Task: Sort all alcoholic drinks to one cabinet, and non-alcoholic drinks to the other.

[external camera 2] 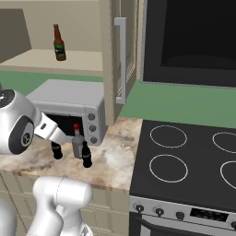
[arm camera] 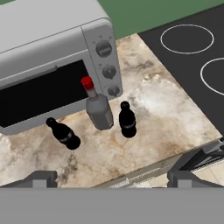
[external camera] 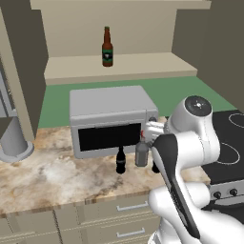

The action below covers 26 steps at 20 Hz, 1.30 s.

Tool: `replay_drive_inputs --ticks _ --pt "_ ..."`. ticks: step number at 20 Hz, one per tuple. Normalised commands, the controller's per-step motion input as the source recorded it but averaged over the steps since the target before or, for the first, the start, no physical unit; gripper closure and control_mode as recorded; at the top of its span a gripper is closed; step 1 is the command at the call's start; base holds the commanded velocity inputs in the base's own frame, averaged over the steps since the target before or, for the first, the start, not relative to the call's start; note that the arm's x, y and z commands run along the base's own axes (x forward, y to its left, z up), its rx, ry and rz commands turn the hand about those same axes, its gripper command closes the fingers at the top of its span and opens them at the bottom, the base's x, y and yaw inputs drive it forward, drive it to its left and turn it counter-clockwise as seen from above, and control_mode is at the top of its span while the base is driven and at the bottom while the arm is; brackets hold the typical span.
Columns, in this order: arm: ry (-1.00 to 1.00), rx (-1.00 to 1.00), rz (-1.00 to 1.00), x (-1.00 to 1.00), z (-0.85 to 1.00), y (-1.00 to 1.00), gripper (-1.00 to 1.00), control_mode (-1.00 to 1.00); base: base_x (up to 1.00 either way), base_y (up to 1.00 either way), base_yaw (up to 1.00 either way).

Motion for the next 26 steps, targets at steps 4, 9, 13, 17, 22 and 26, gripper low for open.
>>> replay_drive_inputs --ticks 4,9,13,17,22,26 --pt "0.0 -0.02 0.0 0.17 -0.03 0.0 -1.0 -1.0 0.0 0.0 0.0" --pt "0.0 -0.07 0.0 0.07 -0.14 0.0 -1.0 -1.0 0.0 0.0 0.0" --pt "0.0 -0.05 0.0 0.06 -0.22 0.0 -1.0 -1.0 0.0 0.0 0.0" --pt "0.0 -0.03 0.0 0.12 -0.15 0.0 -1.0 -1.0 0.0 0.0 0.0" --pt "0.0 -0.01 0.0 0.17 -0.08 0.0 -1.0 -1.0 0.0 0.0 0.0" --pt "0.0 0.0 0.0 0.19 -0.09 0.0 -1.0 -1.0 0.0 0.0 0.0"
